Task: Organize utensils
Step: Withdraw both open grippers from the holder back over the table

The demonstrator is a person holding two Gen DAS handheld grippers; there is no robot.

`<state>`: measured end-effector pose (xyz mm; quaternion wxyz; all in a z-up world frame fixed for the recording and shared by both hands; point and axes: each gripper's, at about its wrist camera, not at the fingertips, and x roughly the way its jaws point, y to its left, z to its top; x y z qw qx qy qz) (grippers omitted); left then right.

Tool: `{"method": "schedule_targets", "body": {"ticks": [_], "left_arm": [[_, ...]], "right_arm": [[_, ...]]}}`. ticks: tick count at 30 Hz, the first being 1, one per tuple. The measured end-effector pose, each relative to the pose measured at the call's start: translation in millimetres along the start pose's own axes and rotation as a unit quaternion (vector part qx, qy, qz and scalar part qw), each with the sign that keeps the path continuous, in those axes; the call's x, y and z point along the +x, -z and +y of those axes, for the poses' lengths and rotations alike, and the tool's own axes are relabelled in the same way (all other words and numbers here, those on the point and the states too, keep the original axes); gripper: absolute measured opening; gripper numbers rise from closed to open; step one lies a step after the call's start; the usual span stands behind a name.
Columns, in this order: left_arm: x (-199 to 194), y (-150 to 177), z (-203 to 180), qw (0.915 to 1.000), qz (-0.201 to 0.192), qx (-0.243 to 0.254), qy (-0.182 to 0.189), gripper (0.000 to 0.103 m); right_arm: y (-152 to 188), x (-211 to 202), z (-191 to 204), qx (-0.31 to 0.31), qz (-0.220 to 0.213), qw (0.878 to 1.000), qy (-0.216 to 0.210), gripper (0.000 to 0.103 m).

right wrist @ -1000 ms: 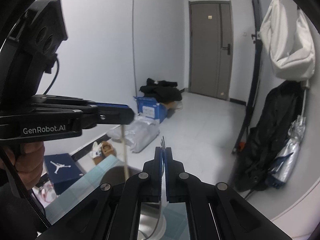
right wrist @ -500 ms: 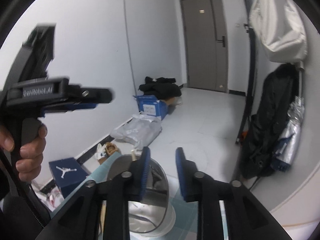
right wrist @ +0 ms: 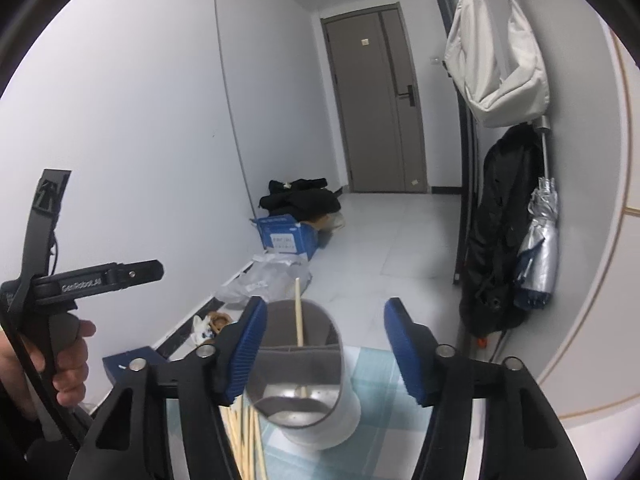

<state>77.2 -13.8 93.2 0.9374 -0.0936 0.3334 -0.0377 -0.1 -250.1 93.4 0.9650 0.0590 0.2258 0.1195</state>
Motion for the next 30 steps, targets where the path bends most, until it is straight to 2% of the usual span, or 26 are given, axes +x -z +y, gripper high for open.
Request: {"method": "schedule_targets", "body": {"ticks": [6,8,10,25,30], "left_arm": [[-20,17,6,0.9996,-0.024,0.010,-0.015,0.102],[-23,24,9,0.9996,-0.023,0.008,-0.015,0.102],[-23,29,13,0.9996,-0.020,0.004,-0.019,0.102],[-17,77,34,0.9990,0.016,-0.021,-0.035,0.102],[-2,97,41,0.9976,0.046,-0.029,-0.043,0.102]], "right_arm": [[14,-17,19,-0.002,-0.014,1.000,0.013,0.076],[18,-21,24,-0.007,-0.021,0.999,0.023,0.084],[23,-25,31,-0.015,-0.026,0.999,0.031,0.086],[70,-23,57,-0.034,0.006,0.999,0.039,0.087],[88,-16,54,-0.025,0.030,0.999,0.035,0.087]]}}
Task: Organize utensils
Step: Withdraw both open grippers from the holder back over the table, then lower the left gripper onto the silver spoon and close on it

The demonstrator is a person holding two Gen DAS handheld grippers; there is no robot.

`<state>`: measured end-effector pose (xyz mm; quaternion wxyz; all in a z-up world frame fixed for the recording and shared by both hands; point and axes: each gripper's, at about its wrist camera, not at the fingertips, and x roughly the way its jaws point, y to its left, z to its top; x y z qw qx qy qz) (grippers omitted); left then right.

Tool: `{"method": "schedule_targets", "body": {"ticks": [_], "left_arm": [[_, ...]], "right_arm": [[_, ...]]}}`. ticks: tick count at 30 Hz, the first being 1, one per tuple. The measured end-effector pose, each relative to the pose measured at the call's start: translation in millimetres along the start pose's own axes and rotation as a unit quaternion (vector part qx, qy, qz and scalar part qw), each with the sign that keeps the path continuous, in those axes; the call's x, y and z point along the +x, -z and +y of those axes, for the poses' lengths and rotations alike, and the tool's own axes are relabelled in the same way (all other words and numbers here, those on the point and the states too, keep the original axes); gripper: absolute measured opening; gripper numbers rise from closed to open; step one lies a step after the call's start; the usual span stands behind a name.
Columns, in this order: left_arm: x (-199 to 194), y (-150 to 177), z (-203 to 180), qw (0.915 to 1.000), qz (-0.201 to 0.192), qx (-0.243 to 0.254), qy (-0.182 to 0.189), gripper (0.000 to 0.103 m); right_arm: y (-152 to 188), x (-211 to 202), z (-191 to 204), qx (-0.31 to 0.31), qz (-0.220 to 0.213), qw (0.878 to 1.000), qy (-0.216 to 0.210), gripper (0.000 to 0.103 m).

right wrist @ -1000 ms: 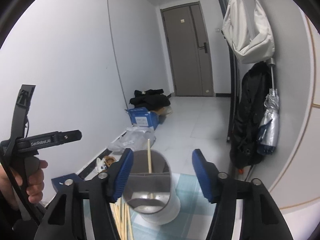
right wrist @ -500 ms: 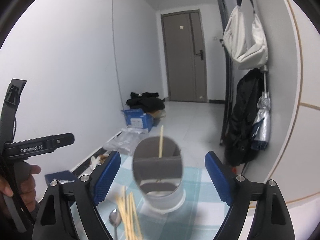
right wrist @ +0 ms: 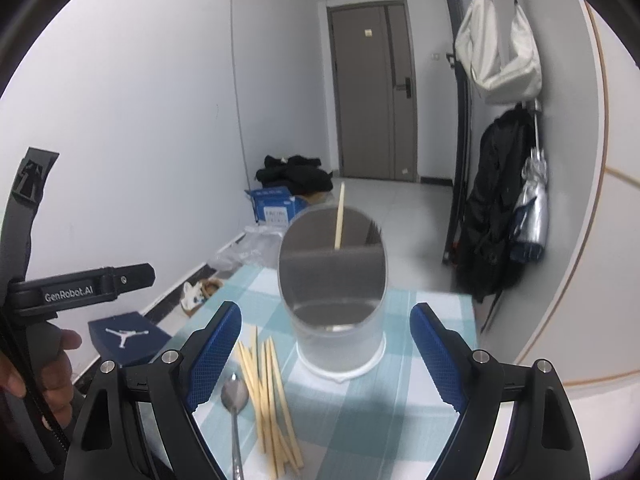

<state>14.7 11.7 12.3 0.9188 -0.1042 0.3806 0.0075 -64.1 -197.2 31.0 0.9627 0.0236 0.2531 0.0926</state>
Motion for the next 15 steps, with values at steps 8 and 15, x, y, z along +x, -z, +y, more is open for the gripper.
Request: {"method": "schedule_targets", "body": {"ticks": [8,15], "left_arm": [[41,36,12,0.9956,0.092,-0.013,0.007,0.102],[71,56,0,0.9865,0.163,0.016,0.006,0.102]], "right_arm": [[35,26,-9,0.016,0.074,0.997,-0.002,0.087],[52,45,-16,0.025,0.123,0.992,-0.001,0.087]]}}
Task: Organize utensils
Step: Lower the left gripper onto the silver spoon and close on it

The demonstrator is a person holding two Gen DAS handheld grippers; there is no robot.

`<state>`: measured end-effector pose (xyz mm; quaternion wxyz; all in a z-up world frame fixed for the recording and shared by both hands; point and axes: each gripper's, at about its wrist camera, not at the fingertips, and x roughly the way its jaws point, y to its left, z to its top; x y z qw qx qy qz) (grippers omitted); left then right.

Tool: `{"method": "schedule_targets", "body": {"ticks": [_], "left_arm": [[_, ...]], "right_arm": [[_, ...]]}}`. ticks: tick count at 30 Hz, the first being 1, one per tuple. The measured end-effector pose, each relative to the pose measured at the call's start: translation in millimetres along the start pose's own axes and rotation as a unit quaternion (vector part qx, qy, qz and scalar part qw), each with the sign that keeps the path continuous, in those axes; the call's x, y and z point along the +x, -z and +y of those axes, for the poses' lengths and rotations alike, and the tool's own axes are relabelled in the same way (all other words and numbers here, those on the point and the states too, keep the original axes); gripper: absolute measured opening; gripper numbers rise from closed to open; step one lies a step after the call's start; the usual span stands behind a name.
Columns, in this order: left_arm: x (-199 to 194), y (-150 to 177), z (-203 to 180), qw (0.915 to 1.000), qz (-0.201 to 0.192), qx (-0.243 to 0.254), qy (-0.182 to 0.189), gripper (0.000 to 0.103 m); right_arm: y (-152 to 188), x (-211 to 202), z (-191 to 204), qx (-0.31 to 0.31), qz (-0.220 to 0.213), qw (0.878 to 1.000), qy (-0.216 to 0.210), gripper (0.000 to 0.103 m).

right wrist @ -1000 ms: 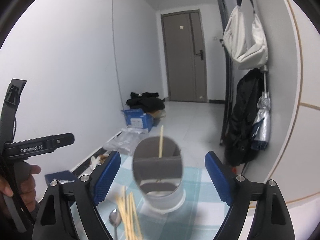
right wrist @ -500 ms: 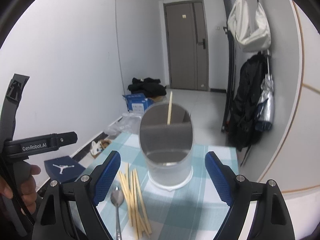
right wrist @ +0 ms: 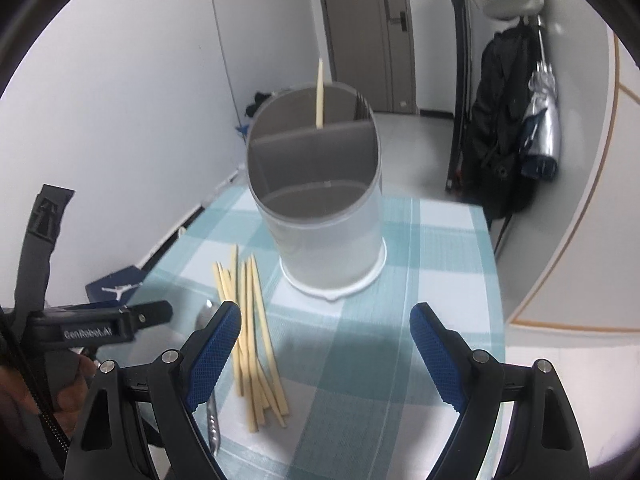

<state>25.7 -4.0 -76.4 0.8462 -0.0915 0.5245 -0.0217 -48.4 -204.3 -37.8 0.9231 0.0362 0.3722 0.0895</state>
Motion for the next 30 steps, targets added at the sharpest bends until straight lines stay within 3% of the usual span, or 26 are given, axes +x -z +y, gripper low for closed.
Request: {"method": "schedule_targets", "body": {"ticks": [8,12,21,24,28,30], "left_arm": [[27,6,-12,0.9964,0.065,0.035,-0.041,0.102],[28,4,-23,0.9936,0.065,0.066,-0.064,0.102],[26,2,-35,0.9920,0.082,0.062,-0.073,0.097],[23,3,-43,0.9920,0.082,0.072,-0.064,0.083],[23,-4,-45,0.9935,0.070,0.073,-0.053,0.047],[23,-6,-43,0.9943,0.067,0.067,-0.050,0.040]], "right_arm": [[-1,12,-2,0.002,0.017,1.000,0.005,0.087],[-2,15,-5,0.004,0.019,1.000,0.004,0.087],[-4,15,-14,0.024,0.021,0.999,-0.002,0.087],[-5,14,-16,0.032,0.022,0.999,-0.005,0.087],[-5,15,-17,0.035,0.024,0.999,-0.007,0.087],[-6,15,-15,0.037,0.024,0.999,-0.010,0.087]]}}
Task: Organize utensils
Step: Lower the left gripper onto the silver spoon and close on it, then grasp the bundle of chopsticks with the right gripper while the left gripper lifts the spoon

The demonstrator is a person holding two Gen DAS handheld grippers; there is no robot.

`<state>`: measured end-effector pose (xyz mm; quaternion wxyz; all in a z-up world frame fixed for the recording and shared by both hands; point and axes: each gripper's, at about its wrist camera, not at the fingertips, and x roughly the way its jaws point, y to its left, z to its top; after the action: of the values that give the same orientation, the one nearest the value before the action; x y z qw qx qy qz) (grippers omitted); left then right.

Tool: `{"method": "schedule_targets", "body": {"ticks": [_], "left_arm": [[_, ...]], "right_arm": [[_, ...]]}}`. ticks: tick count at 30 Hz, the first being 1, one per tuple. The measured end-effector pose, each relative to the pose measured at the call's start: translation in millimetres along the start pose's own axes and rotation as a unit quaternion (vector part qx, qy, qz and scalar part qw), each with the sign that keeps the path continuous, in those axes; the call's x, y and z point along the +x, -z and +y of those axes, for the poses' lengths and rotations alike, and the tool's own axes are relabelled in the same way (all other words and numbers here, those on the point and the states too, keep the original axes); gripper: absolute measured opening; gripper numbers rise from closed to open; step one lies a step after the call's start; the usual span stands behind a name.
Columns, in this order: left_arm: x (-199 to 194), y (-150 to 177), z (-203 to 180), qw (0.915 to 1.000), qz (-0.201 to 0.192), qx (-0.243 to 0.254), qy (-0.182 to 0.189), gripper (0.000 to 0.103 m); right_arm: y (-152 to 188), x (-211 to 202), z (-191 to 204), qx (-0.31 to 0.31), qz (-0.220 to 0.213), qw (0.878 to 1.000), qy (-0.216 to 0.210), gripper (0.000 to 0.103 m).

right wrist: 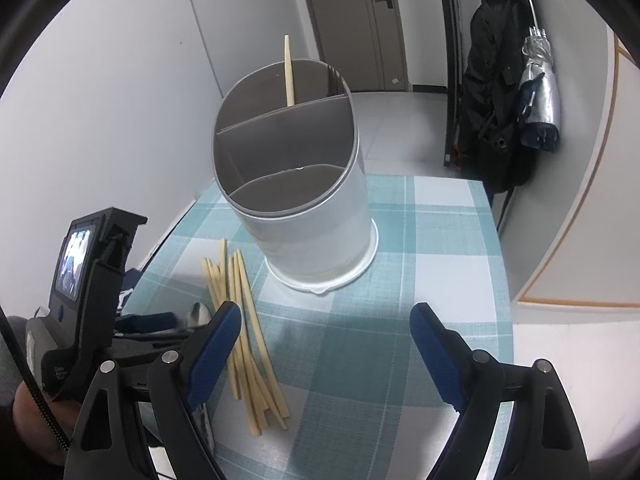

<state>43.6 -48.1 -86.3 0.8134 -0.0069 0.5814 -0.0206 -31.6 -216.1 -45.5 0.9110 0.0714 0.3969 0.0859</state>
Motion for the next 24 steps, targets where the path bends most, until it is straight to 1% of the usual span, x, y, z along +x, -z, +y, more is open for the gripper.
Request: {"method": "schedule_targets", "body": {"ticks": [1,5,8,17,18,21,23,24], "left_arm": [[0,0,3,1.0000,-0.003,-0.006,0.002,0.034],[-1,-2,14,0.9986,-0.003,-0.037,0.038,0.033],[-2,-3,23,0.9954,-0.003,-0.066,0.069,0.032],[-4,-7,43,0.9907,-0.011,-0.108,0.082,0.031],[-5,-7,45,0.9900,-0.014,-0.112,0.085,0.031],[-13,-7,52,0.9881,-0.028,-0.120,0.092,0.031],[-17,-9,57,0.9871,-0.038,-0.123,0.096,0.031],[-21,-9,61,0.9859,-0.045,-0.127,0.100,0.031]], "right_arm": [[0,0,0,0.000,-0.001,1.000,-0.001,0.087],[-2,2,4,-0.003,0.001,1.000,-0.002,0.087],[-1,4,6,-0.002,0.004,1.000,-0.004,0.087],[-3,7,17,-0.013,0.005,1.000,-0.007,0.086],[-4,8,18,-0.013,0.005,1.000,-0.009,0.084],[-6,11,24,-0.015,0.010,0.999,-0.026,0.073],[-7,14,30,-0.019,0.015,0.999,-0.039,0.060],[-8,16,33,-0.023,0.019,0.999,-0.043,0.058]]}}
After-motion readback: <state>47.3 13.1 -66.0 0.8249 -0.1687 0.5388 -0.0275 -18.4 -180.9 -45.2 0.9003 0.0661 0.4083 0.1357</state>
